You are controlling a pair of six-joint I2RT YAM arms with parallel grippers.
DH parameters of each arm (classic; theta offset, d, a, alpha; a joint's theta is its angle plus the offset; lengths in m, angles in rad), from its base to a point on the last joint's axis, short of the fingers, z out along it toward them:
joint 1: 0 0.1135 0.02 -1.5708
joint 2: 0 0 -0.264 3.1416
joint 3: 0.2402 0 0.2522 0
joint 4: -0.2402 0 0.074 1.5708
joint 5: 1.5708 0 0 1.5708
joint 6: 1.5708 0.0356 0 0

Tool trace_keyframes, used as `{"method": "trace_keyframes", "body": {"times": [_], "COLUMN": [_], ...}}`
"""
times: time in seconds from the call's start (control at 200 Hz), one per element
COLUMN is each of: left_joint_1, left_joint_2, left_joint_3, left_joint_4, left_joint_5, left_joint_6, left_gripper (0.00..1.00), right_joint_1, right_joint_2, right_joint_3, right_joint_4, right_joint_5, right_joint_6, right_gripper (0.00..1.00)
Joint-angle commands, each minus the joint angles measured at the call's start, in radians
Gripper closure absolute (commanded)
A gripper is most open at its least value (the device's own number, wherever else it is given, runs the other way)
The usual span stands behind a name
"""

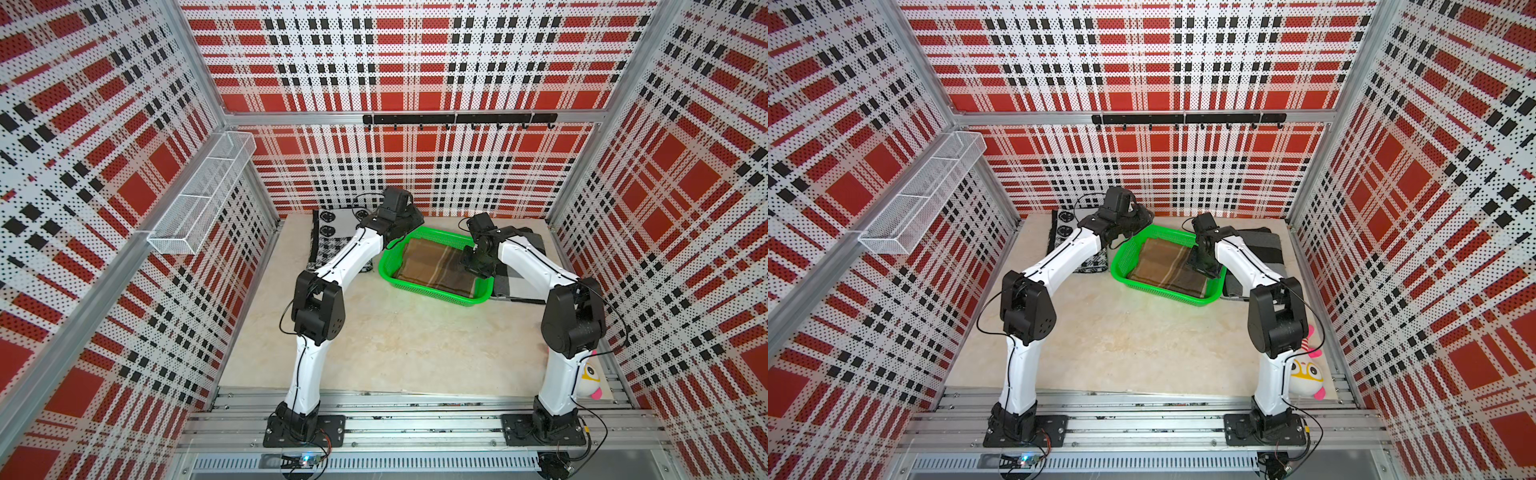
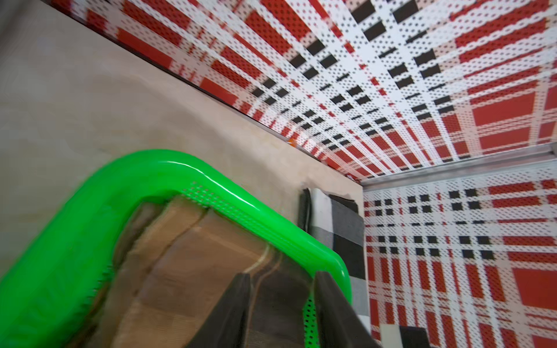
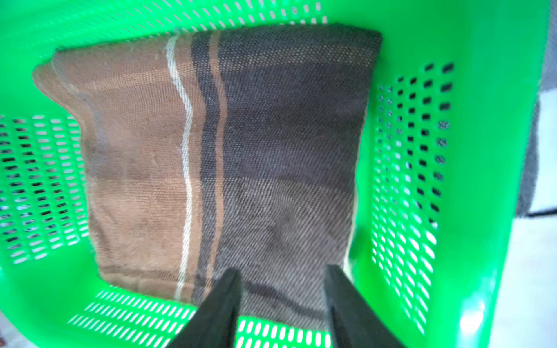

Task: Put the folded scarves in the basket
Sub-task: Place the scarf in the basket.

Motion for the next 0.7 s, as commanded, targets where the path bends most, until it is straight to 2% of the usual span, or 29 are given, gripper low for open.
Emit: {"method": "trace_keyframes", "body": {"times": [0.0,0.07,0.165,0.25,0.386,0.696], "left_joint_1": [-0.032,-0.033,-0.029,-0.016,0.009,0.080], "left_joint_2": [0.107,0.136,0.144,0.145,0.145,0.069], "left_joint_3": [0.023,0.036,0.036,0.029,-0.007,0.013], "left_joint_4": [-0.019,-0.020,-0.020,-0.032,-0.052,-0.059], "left_joint_5": [0.107,0.137,0.138,0.132,0.145,0.099], "left_joint_6": [-0.059,-0.095,-0.120,-0.118,-0.117,-0.086], "left_gripper": [0.61,0.62,0.63,0.64,0.65,0.65], "right_joint_1": [-0.009,-0.010,-0.021,-0.029,-0.041,-0.051], "right_joint_2": [-0.027,-0.020,0.014,0.058,0.167,0.227], "right_joint_3": [0.037,0.072,0.097,0.091,0.126,0.096], "right_joint_4": [-0.103,-0.141,-0.145,-0.099,-0.148,-0.124], "right_joint_5": [0.025,0.041,-0.026,-0.100,-0.143,-0.176], "right_joint_6": [0.060,0.065,0.050,0.022,-0.006,-0.035], "right_gripper": [0.53,0.53,0.55,0.61,0.71,0.70]}}
